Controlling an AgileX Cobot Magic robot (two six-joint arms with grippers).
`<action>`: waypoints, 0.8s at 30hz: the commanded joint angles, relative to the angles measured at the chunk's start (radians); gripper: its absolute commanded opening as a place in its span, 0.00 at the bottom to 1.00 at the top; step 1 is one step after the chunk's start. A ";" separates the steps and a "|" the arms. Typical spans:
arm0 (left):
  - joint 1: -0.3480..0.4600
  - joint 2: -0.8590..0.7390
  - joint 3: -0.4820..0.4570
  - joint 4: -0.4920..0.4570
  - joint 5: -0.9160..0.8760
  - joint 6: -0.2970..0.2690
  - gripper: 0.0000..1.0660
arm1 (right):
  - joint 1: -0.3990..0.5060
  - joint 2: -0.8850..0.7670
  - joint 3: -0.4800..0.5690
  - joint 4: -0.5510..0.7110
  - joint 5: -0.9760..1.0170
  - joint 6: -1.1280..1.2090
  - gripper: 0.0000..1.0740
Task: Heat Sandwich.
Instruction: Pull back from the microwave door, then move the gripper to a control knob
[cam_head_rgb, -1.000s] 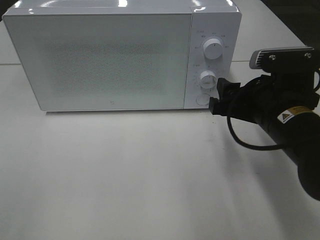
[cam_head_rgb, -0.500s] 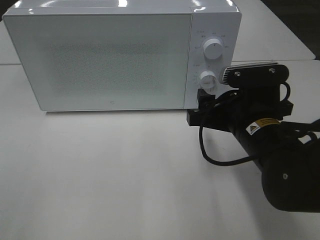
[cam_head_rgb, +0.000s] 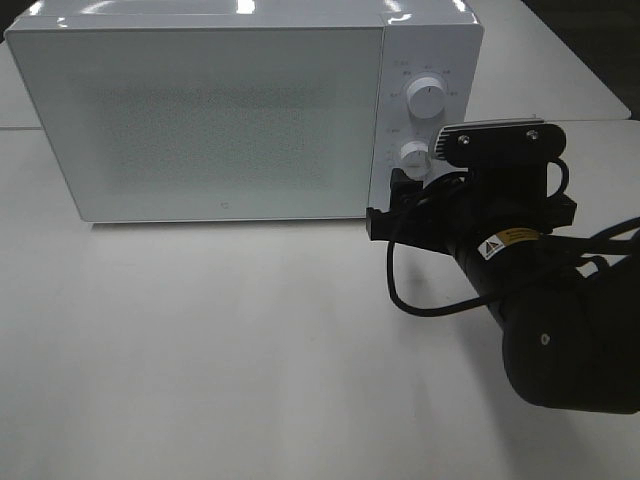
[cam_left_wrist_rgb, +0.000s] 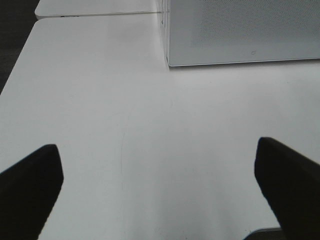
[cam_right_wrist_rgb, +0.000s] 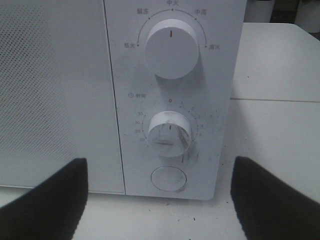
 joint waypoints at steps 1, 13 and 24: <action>0.001 -0.025 0.001 -0.003 -0.007 -0.004 0.97 | 0.003 0.006 -0.010 -0.004 -0.030 -0.005 0.71; 0.001 -0.025 0.001 -0.003 -0.007 -0.004 0.97 | -0.061 0.124 -0.140 -0.051 -0.020 0.002 0.71; 0.001 -0.025 0.001 -0.003 -0.007 -0.004 0.97 | -0.105 0.199 -0.246 -0.088 0.034 0.005 0.71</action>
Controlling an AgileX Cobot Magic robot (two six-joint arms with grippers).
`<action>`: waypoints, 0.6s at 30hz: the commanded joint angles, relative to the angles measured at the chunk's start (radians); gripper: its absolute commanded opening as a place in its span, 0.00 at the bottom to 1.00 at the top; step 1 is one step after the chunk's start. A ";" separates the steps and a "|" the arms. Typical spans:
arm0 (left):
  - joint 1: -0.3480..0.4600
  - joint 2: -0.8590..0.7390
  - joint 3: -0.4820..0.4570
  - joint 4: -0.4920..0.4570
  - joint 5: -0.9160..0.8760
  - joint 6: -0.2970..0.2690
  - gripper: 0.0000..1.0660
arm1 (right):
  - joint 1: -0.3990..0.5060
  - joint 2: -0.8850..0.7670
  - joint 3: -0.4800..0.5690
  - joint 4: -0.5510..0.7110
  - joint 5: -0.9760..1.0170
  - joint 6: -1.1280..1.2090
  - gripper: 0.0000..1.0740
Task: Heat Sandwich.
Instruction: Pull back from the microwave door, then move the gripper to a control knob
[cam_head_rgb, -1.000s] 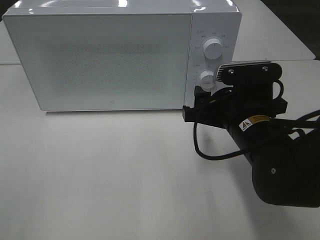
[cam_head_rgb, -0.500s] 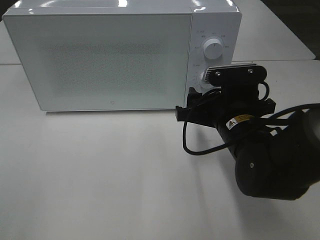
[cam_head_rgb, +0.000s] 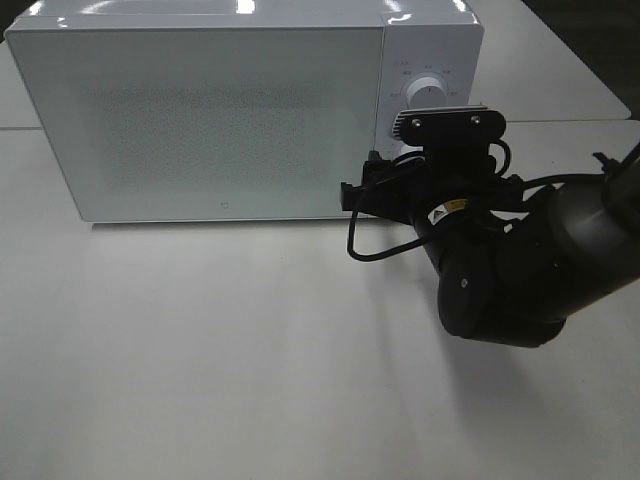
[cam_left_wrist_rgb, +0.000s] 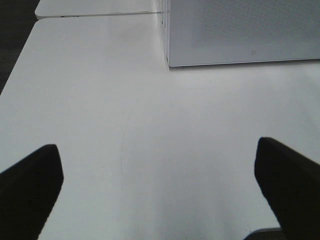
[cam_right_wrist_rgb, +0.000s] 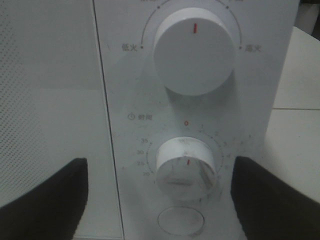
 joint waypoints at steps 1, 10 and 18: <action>0.001 -0.025 0.001 -0.003 -0.007 -0.004 0.97 | -0.010 0.018 -0.036 -0.025 0.013 0.002 0.71; 0.001 -0.025 0.001 -0.003 -0.007 -0.004 0.97 | -0.045 0.055 -0.069 -0.026 0.016 0.015 0.71; 0.001 -0.025 0.001 -0.003 -0.007 -0.004 0.97 | -0.045 0.079 -0.089 -0.026 0.032 0.014 0.71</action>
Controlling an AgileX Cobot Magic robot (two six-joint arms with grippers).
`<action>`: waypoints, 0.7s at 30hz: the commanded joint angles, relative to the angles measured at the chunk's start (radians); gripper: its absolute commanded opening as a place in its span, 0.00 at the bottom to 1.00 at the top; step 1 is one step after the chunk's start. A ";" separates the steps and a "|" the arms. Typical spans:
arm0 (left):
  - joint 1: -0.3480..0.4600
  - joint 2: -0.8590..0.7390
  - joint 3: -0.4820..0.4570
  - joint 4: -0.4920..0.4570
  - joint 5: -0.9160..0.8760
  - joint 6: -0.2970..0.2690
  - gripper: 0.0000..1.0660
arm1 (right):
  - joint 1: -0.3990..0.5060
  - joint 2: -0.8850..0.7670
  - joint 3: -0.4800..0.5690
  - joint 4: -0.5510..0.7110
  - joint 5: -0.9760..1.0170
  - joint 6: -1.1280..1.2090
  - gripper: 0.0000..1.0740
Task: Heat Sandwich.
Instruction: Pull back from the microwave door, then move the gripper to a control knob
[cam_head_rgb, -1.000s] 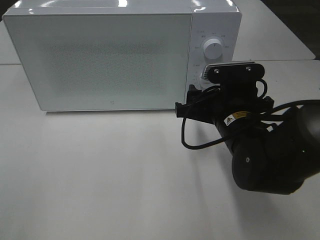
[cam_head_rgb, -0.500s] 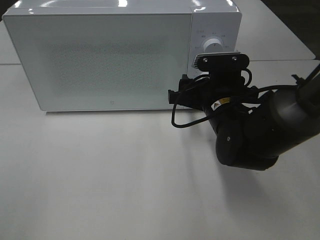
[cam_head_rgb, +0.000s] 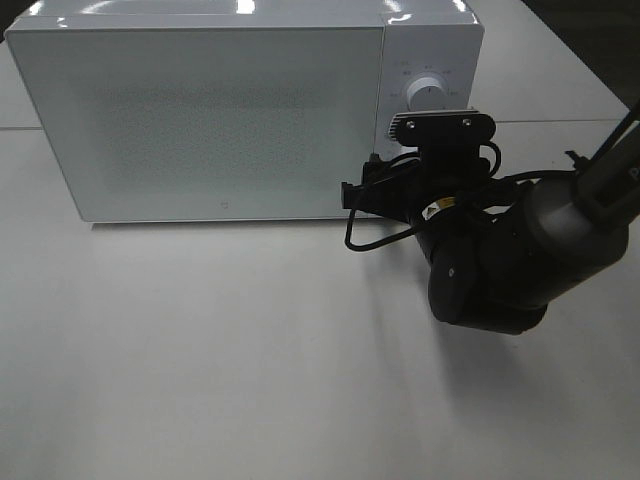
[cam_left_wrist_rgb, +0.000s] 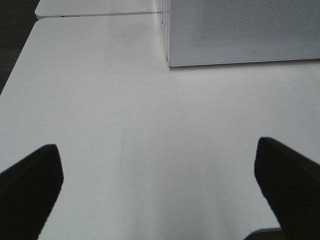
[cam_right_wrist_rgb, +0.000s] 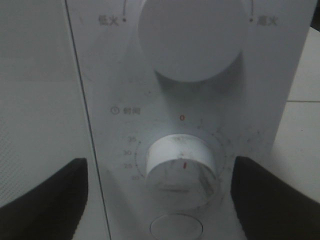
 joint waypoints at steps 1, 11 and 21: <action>0.001 -0.025 0.001 -0.003 -0.007 -0.004 0.97 | -0.005 0.009 -0.024 -0.010 0.010 0.008 0.71; 0.001 -0.025 0.001 -0.001 -0.007 -0.004 0.97 | -0.001 0.008 -0.023 0.016 -0.010 0.004 0.66; 0.001 -0.025 0.001 0.001 -0.007 -0.004 0.97 | -0.001 0.008 -0.023 0.024 -0.022 0.004 0.33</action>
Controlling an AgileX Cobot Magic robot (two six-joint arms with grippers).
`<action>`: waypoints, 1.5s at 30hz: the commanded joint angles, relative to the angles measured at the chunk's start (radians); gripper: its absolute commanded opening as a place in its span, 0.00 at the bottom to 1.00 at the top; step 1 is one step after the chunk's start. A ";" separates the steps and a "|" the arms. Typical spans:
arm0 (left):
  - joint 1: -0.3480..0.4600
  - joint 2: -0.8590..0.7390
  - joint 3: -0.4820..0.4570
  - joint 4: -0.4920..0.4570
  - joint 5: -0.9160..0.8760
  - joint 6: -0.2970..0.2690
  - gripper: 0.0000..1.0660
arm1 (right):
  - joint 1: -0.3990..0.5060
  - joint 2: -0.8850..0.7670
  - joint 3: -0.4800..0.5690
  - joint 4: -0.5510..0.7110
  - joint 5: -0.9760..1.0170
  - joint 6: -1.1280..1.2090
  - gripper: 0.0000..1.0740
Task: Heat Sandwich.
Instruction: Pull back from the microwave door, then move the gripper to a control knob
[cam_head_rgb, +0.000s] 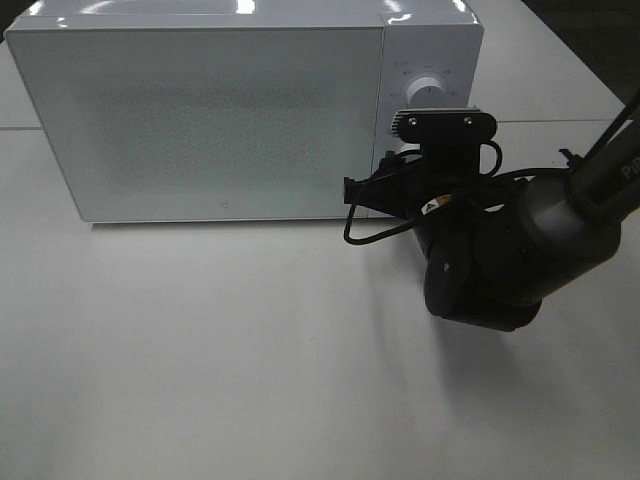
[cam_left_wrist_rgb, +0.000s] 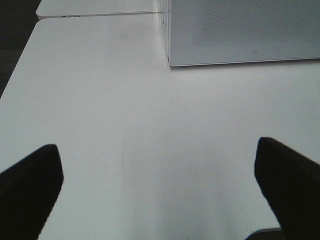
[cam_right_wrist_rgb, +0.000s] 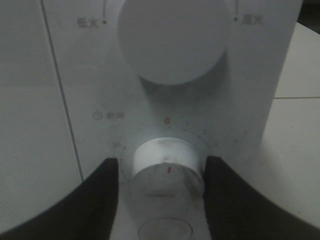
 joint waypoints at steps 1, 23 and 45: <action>0.001 -0.025 0.001 -0.003 -0.007 -0.004 0.97 | 0.000 0.000 -0.008 -0.016 -0.016 0.004 0.29; 0.001 -0.025 0.001 -0.003 -0.007 -0.004 0.97 | 0.000 0.000 -0.008 -0.020 -0.037 0.176 0.14; 0.001 -0.025 0.001 -0.003 -0.007 -0.004 0.97 | 0.000 0.000 -0.008 -0.081 -0.034 1.054 0.14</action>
